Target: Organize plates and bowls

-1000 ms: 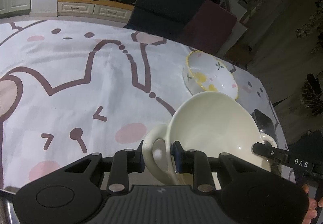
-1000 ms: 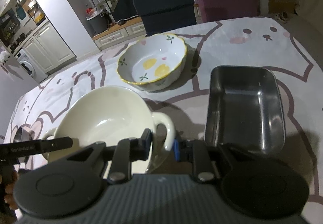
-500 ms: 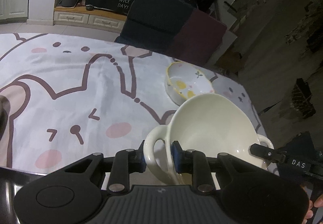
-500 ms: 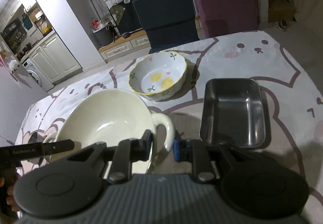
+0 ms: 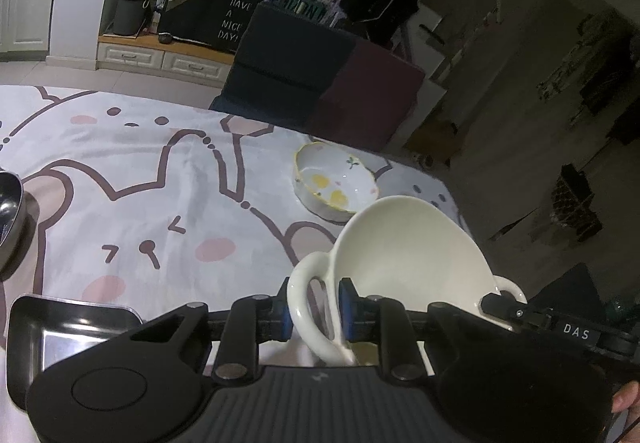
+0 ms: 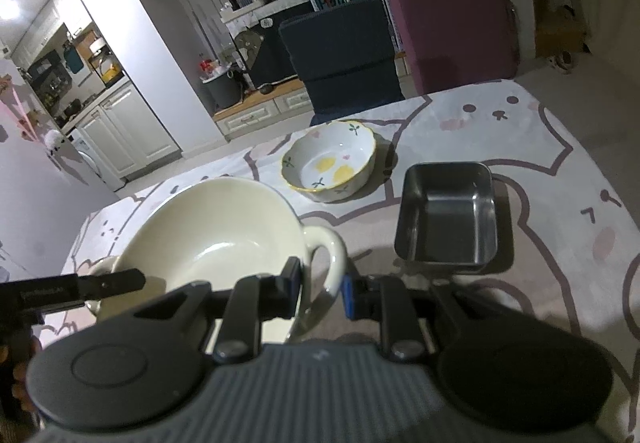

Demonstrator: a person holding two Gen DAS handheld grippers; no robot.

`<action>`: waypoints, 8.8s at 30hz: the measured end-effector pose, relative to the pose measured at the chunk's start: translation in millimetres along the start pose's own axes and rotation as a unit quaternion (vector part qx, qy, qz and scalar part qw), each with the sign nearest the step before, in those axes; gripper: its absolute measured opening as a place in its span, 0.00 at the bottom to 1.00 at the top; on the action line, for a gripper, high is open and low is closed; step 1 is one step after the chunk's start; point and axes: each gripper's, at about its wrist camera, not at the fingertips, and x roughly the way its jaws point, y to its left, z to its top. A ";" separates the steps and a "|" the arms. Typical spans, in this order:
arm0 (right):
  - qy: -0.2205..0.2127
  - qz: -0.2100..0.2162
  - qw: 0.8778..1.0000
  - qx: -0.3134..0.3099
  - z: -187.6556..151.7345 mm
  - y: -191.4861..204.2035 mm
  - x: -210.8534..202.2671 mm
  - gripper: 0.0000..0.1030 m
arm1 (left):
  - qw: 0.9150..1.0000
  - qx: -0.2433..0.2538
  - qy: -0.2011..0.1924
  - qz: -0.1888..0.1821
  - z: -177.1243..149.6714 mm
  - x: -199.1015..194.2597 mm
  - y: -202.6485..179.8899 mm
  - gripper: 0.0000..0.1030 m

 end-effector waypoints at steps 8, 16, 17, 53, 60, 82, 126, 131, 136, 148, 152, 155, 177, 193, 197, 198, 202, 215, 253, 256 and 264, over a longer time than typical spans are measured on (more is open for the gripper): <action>-0.008 0.010 1.000 0.009 -12.9 -1.5 -22.4 0.24 | 1.000 -0.015 -0.006 -0.011 -21.7 -24.8 -6.1 0.22; -0.005 0.014 1.000 0.009 -31.4 -4.8 -35.3 0.22 | 0.999 -0.036 -0.002 -0.022 -55.3 -27.8 1.8 0.22; -0.003 0.014 1.000 0.009 -33.5 -6.6 -36.6 0.22 | 0.999 -0.040 0.000 -0.024 -60.5 -26.3 3.6 0.22; 0.096 -0.044 0.990 -0.092 -69.2 17.7 -8.6 0.21 | 0.995 -0.089 0.054 0.005 -138.2 29.0 53.1 0.29; 0.105 -0.049 0.989 -0.092 -68.7 17.1 -1.6 0.21 | 0.995 -0.083 0.056 0.006 -139.3 32.6 51.2 0.29; 0.134 -0.072 0.985 -0.086 -72.7 3.4 10.5 0.23 | 0.995 -0.061 0.082 0.000 -146.0 45.0 41.3 0.26; 0.178 -0.081 0.979 -0.066 -81.4 -9.3 25.5 0.29 | 0.996 -0.030 0.086 0.010 -144.4 44.7 33.8 0.23; 0.190 -0.082 0.976 -0.062 -84.3 -13.4 31.2 0.31 | 0.996 -0.028 0.086 0.008 -144.4 44.0 32.9 0.25; 0.188 -0.065 0.978 -0.056 -84.9 -19.5 32.0 0.30 | 0.996 -0.025 0.088 0.010 -143.9 43.9 31.7 0.25; 0.187 -0.054 0.980 -0.046 -85.1 -25.3 31.9 0.29 | 0.995 -0.018 0.093 0.011 -142.9 45.0 30.3 0.25; 0.185 -0.052 0.980 -0.042 -85.9 -26.8 31.6 0.31 | 0.995 -0.016 0.097 0.012 -142.0 44.9 29.9 0.25; 0.185 -0.051 0.981 -0.042 -86.5 -27.4 31.9 0.35 | 0.995 -0.011 0.101 0.016 -141.3 44.8 28.5 0.25; 0.181 -0.005 0.982 -0.052 -93.6 -31.6 29.2 0.69 | 0.992 0.041 0.101 0.070 -134.4 39.0 13.4 0.70; 0.079 -0.015 0.994 -0.071 -68.6 -25.2 -9.1 1.00 | 0.991 0.111 0.018 0.073 -97.0 9.9 -26.5 1.00; 0.032 -0.022 0.997 -0.068 -45.0 -25.2 -12.5 1.00 | 0.989 0.124 -0.010 0.075 -61.7 17.3 -39.8 1.00; 0.023 -0.026 0.997 -0.070 -37.8 -25.4 -10.6 1.00 | 0.989 0.125 -0.014 0.073 -52.9 20.3 -42.1 1.00; -0.004 -0.049 0.995 -0.089 -4.4 -27.1 4.6 1.00 | 0.990 0.121 -0.034 0.069 -15.1 37.7 -47.1 1.00; 0.003 -0.025 0.994 -0.110 118.2 -54.1 121.4 0.88 | 0.997 0.059 -0.041 0.028 74.2 147.5 -19.9 0.86; 0.053 -0.025 0.995 -0.078 134.0 -28.6 199.0 0.10 | 0.996 0.068 -0.011 0.054 83.7 166.4 -32.3 0.11; 0.046 -0.016 0.996 -0.073 122.3 -16.5 168.1 0.10 | 0.995 0.075 -0.022 0.060 66.3 126.6 -40.2 0.11; 0.041 -0.001 0.997 -0.066 67.8 4.1 96.0 0.10 | 0.994 0.082 -0.027 0.060 8.2 50.3 -51.1 0.11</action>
